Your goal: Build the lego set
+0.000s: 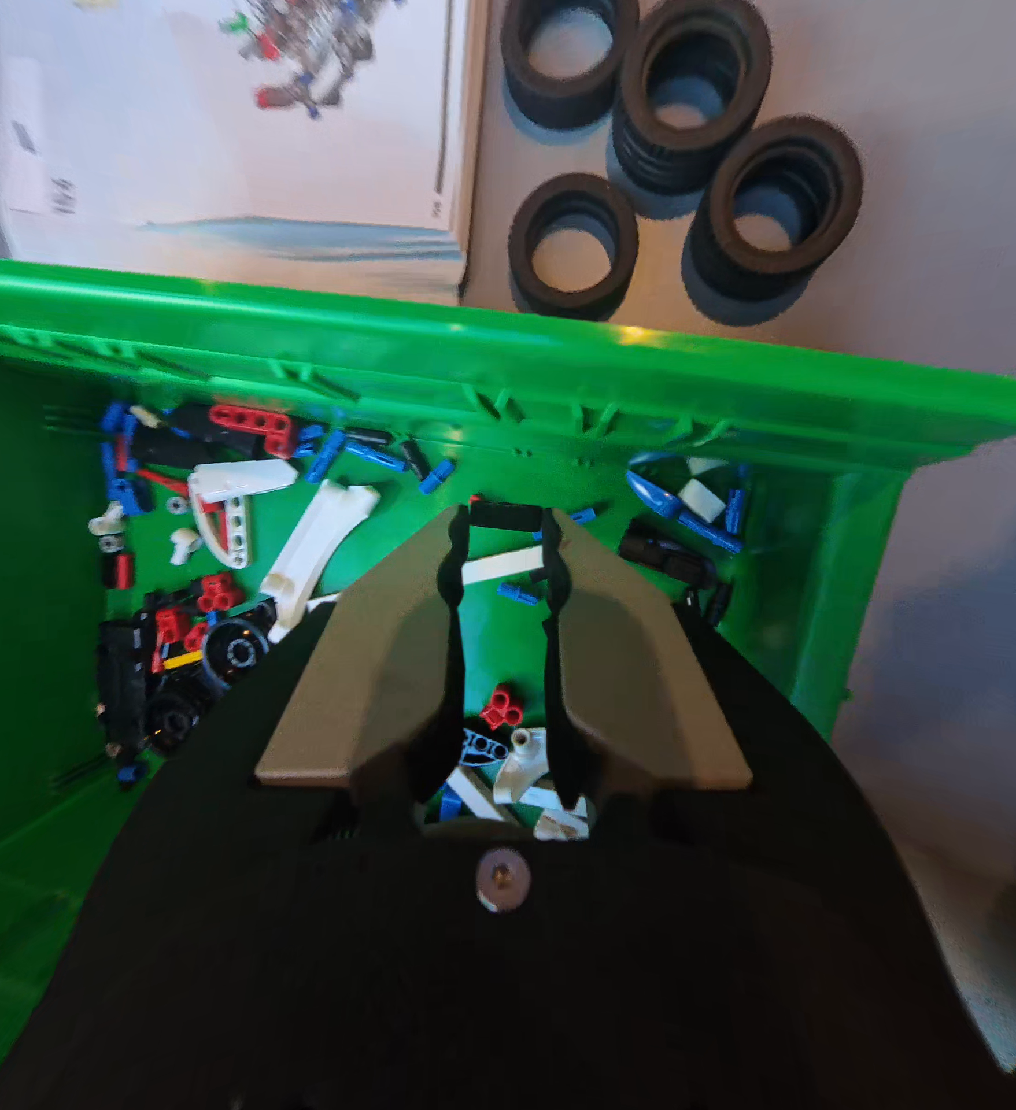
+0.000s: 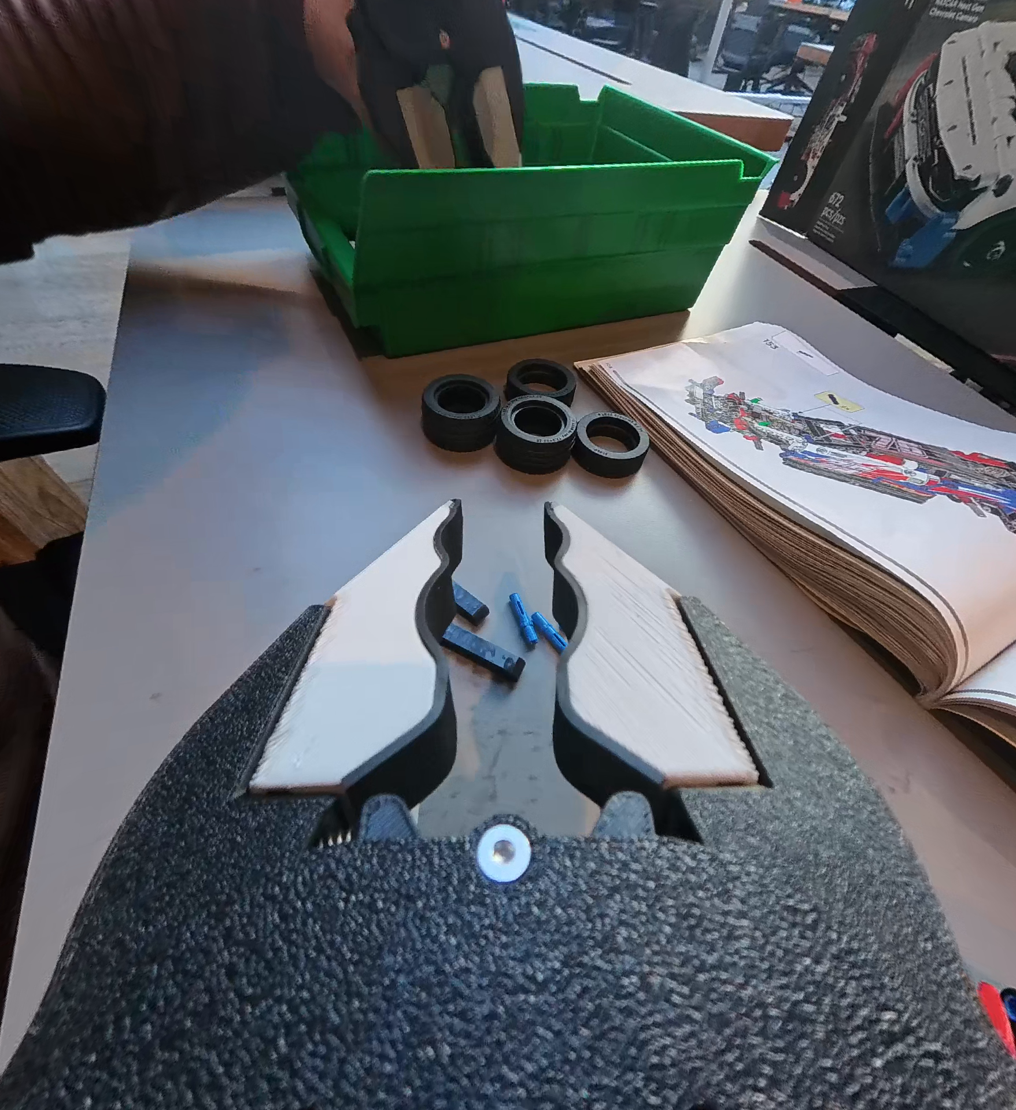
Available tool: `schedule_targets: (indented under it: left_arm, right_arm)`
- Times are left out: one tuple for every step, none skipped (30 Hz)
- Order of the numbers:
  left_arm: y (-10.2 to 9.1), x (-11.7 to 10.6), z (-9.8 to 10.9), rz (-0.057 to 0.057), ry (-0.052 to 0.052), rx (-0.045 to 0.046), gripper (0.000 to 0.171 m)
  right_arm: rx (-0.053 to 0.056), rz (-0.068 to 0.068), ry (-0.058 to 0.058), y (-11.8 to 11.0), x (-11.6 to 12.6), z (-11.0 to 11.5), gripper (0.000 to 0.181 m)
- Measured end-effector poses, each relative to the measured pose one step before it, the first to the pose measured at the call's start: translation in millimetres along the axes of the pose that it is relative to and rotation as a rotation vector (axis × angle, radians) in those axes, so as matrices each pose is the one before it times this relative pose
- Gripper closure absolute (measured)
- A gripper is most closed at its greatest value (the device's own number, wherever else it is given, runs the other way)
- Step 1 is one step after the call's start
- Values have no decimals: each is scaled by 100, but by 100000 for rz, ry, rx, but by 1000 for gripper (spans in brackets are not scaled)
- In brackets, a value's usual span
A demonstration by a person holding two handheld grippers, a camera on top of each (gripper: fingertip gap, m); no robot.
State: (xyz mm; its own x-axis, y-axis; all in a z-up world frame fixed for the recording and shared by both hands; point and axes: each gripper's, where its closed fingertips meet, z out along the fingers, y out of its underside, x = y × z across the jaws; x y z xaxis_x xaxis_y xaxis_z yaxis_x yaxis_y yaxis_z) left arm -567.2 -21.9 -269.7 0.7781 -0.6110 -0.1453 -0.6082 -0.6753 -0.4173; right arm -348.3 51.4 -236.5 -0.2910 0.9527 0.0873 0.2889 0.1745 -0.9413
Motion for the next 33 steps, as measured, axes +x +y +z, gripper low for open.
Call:
schedule_targets:
  left_arm:
    - [-267, -360, -559, -31, -2821, 3250, 150]
    - [-283, -471, -584, 73, -3404, 3057, 150]
    - [-330, -507, -595, 72, -3666, 3106, 149]
    - [-451, -560, -642, 19, -3840, 3423, 150]
    - [-610, -543, -697, -120, -3872, 3926, 150]
    - [-819, -507, -738, -97, -3717, 4449, 150]
    - [-1029, -376, -763, 120, -3322, 5053, 150]
    - [-1276, -318, -759, 465, -3536, 5590, 150]
    - [-1488, -224, -734, 1011, -3679, 5834, 150]
    - [-1620, 20, -718, 1720, -3046, 5563, 150]
    - [-1723, 259, -638, 2094, -2371, 5218, 150]
    - [-1775, 478, -548, 2421, -1622, 4713, 150]
    - [-1731, 692, -445, 2877, -793, 3979, 150]
    - [-1695, 843, -295, 2581, -60, 3643, 150]
    - [-1688, 1162, -111, 1207, 1789, 3880, 150]
    - [-1651, 1723, 170, -415, 5084, 4076, 150]
    - [-1169, 2055, 487, -236, 6630, 1610, 150]
    - [-698, 1921, 816, 232, 5187, -701, 151]
    - [-380, 1888, 1112, 347, 4687, -1703, 150]
    - [-17, 1756, 1370, -602, 4228, -3400, 151]
    - [118, 1414, 1606, -2064, 2787, -3773, 151]
    - [223, 1195, 1742, -2481, 1882, -3360, 151]
    - [625, 1029, 1729, -1758, 1272, -5080, 151]
    - [619, 678, 1683, -1840, -347, -4188, 150]
    - [684, 514, 1541, -2281, -570, -3971, 150]
    - [844, 688, 1375, -1991, 1321, -4414, 150]
    - [891, 673, 1240, -1406, 1902, -4281, 150]
    - [927, 481, 1034, -811, 1323, -4564, 150]
    - [760, 197, 838, -782, 175, -3651, 150]
    - [554, 147, 687, -1642, 526, -2286, 150]
    - [498, 302, 605, -2448, 2134, -2143, 150]
    - [189, 104, 395, -2232, 1223, -519, 151]
    - [-204, -70, -44, -1856, 276, 2005, 143]
  right_arm:
    - [160, 374, -288, -15, 8, -21, 154]
    - [239, 330, -251, -35, 4, -26, 155]
    - [304, 305, -205, -32, 9, -27, 155]
    - [328, 281, -242, -42, 3, -38, 154]
    - [349, 251, -274, -47, -9, -34, 154]
    - [372, 206, -206, -48, 0, -42, 155]
    - [414, 139, -111, -45, -4, -40, 154]
    - [443, 74, -69, -54, -9, -56, 155]
    - [480, 8, 10, -60, 7, -54, 155]
    - [530, -46, 83, -65, -4, -63, 155]
    - [556, -68, 108, -69, 1, -62, 155]
    - [568, -78, 138, -71, -7, -67, 155]
    - [610, -79, 159, -76, 6, -67, 156]
    - [628, -62, 92, -77, 5, -69, 156]
    - [558, -24, -18, -70, -23, -71, 157]
    - [602, 56, 89, -72, 15, -76, 157]
    - [998, 210, 523, -119, 65, -122, 158]
    - [1847, 381, 1293, -238, 179, -230, 161]
    - [2888, 493, 2148, -380, 321, -380, 167]
    - [3336, 324, 3164, -451, 505, -493, 173]
    - [3044, -38, 4694, -451, 752, -549, 176]
    - [2324, -313, 5646, -376, 924, -504, 176]
    - [1332, -420, 5085, -221, 853, -389, 176]
    - [409, -262, 3697, -63, 638, -271, 177]
    - [-120, 130, 2269, 35, 383, -144, 177]
    - [-343, 561, 839, 105, 132, -41, 177]
    - [-620, 806, -436, 160, -105, 52, 177]
    - [-834, 730, -1003, 180, -217, 96, 177]
    - [-694, 266, -894, 136, -246, 87, 177]
    - [-367, -365, -780, 68, -263, 71, 177]
    - [-281, -742, -735, 34, -279, 48, 177]
    - [-385, -778, -611, 46, -259, 42, 178]
    - [-458, -670, -626, 77, -240, 40, 178]
